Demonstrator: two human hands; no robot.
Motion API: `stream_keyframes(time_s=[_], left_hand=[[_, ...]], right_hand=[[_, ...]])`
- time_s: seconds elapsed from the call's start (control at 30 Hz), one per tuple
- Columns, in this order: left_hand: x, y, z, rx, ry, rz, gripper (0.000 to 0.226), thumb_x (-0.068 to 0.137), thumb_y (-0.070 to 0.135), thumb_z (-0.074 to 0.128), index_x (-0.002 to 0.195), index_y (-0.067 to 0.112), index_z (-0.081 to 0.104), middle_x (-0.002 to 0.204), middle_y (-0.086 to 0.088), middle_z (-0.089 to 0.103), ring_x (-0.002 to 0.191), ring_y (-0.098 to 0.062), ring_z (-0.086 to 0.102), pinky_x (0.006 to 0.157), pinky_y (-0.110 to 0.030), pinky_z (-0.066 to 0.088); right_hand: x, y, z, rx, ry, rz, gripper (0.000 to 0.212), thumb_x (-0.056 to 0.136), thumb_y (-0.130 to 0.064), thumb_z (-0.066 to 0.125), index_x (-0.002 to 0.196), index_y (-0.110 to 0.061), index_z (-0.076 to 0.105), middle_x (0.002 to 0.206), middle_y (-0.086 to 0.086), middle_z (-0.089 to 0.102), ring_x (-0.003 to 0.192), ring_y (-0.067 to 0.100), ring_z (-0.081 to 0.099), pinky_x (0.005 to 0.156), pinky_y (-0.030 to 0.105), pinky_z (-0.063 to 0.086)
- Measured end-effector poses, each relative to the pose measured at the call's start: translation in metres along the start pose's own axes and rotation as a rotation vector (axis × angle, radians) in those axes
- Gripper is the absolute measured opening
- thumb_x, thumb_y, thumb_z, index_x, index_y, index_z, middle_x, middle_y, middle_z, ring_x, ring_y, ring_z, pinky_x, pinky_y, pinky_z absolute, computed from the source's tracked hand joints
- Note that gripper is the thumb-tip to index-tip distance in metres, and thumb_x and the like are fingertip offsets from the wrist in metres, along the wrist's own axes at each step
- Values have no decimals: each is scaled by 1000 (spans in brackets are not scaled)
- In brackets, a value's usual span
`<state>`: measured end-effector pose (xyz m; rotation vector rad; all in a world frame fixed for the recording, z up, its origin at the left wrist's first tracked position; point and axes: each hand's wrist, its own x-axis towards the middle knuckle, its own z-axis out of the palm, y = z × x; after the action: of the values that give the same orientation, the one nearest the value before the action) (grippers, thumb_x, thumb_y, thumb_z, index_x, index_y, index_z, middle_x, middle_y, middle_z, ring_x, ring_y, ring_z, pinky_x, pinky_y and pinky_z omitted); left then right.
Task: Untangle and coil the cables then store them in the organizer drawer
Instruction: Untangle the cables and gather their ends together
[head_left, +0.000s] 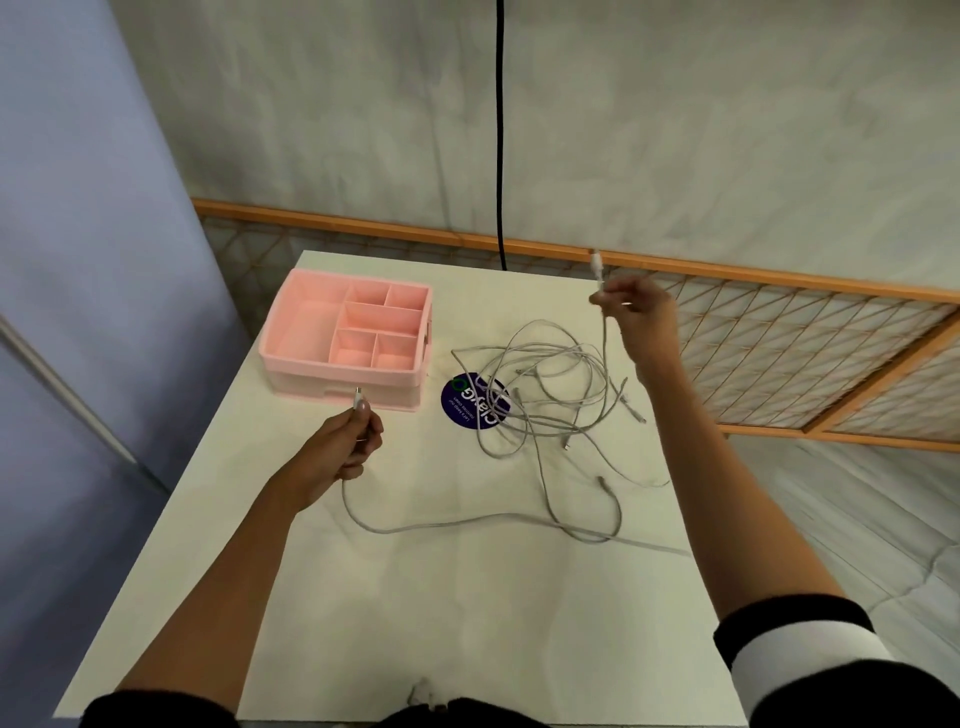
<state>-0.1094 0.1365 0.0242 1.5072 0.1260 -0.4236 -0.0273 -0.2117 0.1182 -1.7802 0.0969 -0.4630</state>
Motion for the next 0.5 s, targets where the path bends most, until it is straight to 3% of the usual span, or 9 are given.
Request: stream_keyframes(time_s=[0.1, 0.2, 0.27, 0.33, 0.43, 0.5], left_hand=[[4, 4, 9, -97, -20, 49, 38, 103, 35, 31, 90, 10, 57, 69, -1, 47, 50, -6, 33, 43, -16, 27], [5, 10, 19, -116, -60, 109, 39, 104, 31, 28, 103, 10, 62, 84, -4, 61, 68, -11, 53, 60, -22, 44], [5, 12, 26, -96, -82, 133, 40, 104, 31, 28, 114, 12, 61, 104, -5, 66, 91, -15, 63, 75, -25, 53], [6, 12, 32, -113, -94, 148, 41, 104, 31, 27, 124, 12, 57, 122, -7, 63, 111, -19, 61, 87, -29, 54], [7, 11, 38, -194, -106, 177, 41, 104, 30, 27, 134, 12, 50, 131, -2, 59, 122, -18, 56, 95, -32, 52], [7, 13, 41, -243, -132, 198, 42, 104, 30, 27, 136, 14, 48, 133, 1, 59, 123, -14, 56, 96, -31, 51]], right_hand=[[-27, -9, 31, -14, -285, 1, 12, 78, -2, 73, 85, -11, 69, 81, 10, 71, 77, 17, 68, 78, 24, 55], [-58, -9, 70, -105, -488, -17, 15, 77, -7, 75, 90, -4, 71, 82, 10, 73, 73, 10, 68, 73, 20, 55], [-73, -6, 94, -103, -556, -21, 15, 75, -7, 77, 89, -3, 72, 83, 13, 73, 72, 10, 67, 72, 19, 53], [-83, -3, 110, -94, -588, -27, 15, 75, -7, 78, 88, -2, 72, 80, 9, 73, 69, 3, 66, 71, 14, 50], [-94, -1, 125, -84, -636, -18, 15, 72, -5, 79, 85, -4, 71, 79, 12, 73, 75, 18, 71, 77, 26, 54], [-99, 1, 132, -74, -654, 4, 14, 71, -1, 78, 81, -5, 68, 78, 9, 73, 76, 23, 71, 72, 28, 55]])
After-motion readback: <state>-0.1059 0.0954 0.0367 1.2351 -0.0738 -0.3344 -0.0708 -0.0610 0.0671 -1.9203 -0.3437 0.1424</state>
